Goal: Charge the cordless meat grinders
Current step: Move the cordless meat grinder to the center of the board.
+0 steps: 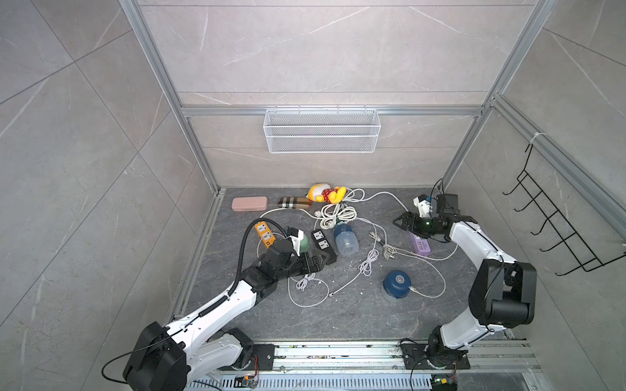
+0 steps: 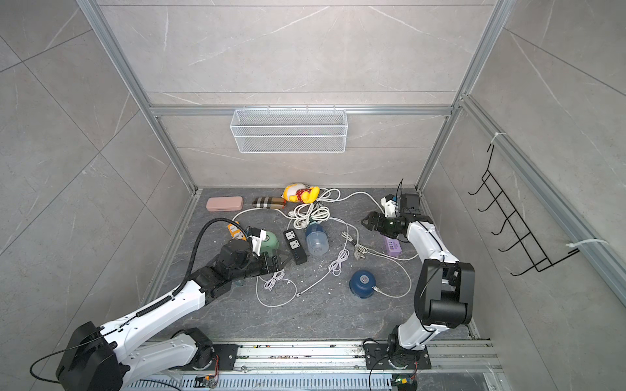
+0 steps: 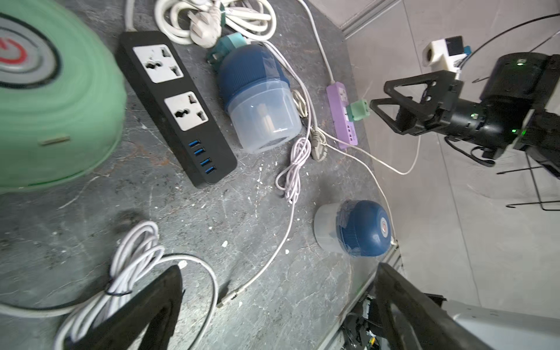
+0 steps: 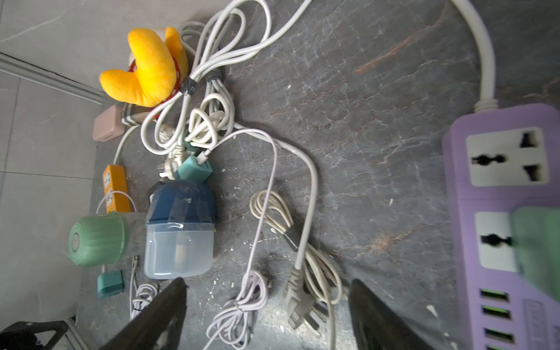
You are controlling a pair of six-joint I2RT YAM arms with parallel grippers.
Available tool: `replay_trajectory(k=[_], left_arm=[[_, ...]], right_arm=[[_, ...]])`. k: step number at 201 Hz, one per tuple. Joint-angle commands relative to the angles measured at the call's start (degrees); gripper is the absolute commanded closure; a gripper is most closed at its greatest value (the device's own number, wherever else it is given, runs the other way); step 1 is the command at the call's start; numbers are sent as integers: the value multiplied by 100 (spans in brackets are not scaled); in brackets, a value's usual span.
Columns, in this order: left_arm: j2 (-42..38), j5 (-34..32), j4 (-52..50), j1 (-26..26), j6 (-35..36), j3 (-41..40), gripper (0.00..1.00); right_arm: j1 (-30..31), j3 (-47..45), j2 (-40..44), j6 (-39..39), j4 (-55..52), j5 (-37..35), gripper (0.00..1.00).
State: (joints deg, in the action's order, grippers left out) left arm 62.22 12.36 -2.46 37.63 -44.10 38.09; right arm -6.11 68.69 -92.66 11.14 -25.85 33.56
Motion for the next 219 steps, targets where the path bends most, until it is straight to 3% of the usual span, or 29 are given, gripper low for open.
replay_trajectory(k=[1,21,59,112,148,219], left_arm=[[-146,-408,-476,-19,256,230,1],[-174,-590,-652,-19,270,251,1],[-185,-907,-967,-19,274,365,1],[-231,-1268,-1347,-62,296,437,0],[-168,-1377,-1412,-96,245,437,0],[-99,-1443,-1446,-106,195,477,0]], right_arm=[[181,57,288,729,150,164,18],[472,125,395,995,26,329,20],[1650,77,959,1001,-342,-238,20],[3719,-686,1677,1560,-1391,-1761,20],[4890,-1491,2092,2281,-1398,-2488,18],[5138,-2218,1569,2805,-858,-3573,18]])
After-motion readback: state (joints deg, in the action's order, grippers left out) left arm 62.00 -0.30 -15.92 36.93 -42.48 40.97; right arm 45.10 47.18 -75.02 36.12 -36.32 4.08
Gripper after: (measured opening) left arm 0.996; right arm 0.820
